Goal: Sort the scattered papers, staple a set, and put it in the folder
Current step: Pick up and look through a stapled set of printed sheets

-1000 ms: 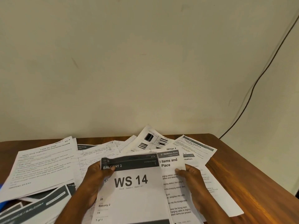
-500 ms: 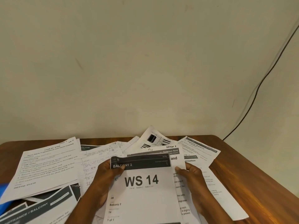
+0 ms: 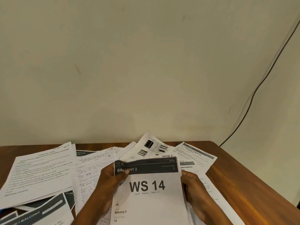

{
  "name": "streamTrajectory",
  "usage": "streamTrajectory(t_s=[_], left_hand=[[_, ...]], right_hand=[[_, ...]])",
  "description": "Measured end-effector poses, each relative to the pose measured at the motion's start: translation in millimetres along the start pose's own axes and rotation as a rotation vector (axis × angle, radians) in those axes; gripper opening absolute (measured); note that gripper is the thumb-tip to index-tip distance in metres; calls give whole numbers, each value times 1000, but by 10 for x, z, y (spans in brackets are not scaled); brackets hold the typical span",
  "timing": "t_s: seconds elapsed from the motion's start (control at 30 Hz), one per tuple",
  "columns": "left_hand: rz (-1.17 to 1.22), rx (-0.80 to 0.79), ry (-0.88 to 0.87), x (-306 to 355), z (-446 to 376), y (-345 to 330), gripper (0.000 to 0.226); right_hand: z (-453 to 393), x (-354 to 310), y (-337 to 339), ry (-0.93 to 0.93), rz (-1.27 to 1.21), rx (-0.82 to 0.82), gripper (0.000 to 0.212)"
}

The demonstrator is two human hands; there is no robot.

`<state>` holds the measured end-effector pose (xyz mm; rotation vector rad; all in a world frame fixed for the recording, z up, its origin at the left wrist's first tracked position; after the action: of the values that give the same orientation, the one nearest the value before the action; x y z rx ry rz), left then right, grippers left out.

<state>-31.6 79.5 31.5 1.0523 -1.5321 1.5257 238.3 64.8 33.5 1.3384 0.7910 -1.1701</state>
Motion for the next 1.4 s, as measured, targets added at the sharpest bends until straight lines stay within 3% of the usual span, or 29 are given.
streamTrajectory(t_s=[0.2, 0.33, 0.47, 0.53, 0.77, 0.93, 1.03, 1.2, 1.4], left_hand=[[-26, 32, -27, -54, -27, -28, 20], [-48, 39, -44, -83, -39, -16, 17], [-82, 24, -74, -111, -48, -42, 19], [-77, 23, -91, -117, -62, -49, 25], [7, 46, -101, -101, -69, -88, 70], [73, 97, -32, -109, -95, -93, 79], [94, 60, 67, -122, -71, -87, 71], [60, -129, 188, -150, 101, -187, 35], [-32, -71, 150, -184, 62, -142, 24]], right_hand=[[16, 40, 26, -9, -93, 12, 37], [82, -90, -17, 99, -258, 70, 28], [135, -194, -27, 179, -158, 2, 9], [134, -160, -66, 176, -49, -37, 6], [82, -15, -134, 189, 33, -26, 29], [33, 45, -122, 184, 34, -6, 33], [14, 52, -97, 182, -12, 33, 34], [17, 75, -89, 160, -96, 63, 36], [29, 81, -134, 144, -61, 50, 31]])
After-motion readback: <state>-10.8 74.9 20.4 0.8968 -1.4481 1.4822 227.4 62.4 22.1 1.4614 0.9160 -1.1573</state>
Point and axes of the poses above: each hand's wrist, its own z-axis away from the middle knuckle, its own y-axis out of the back of the hand, x = y × z, the point moved 2 cm from there along -z, towards the middle knuckle, and after that the axes turned 15 degrees about z, right-handed, at the moved point
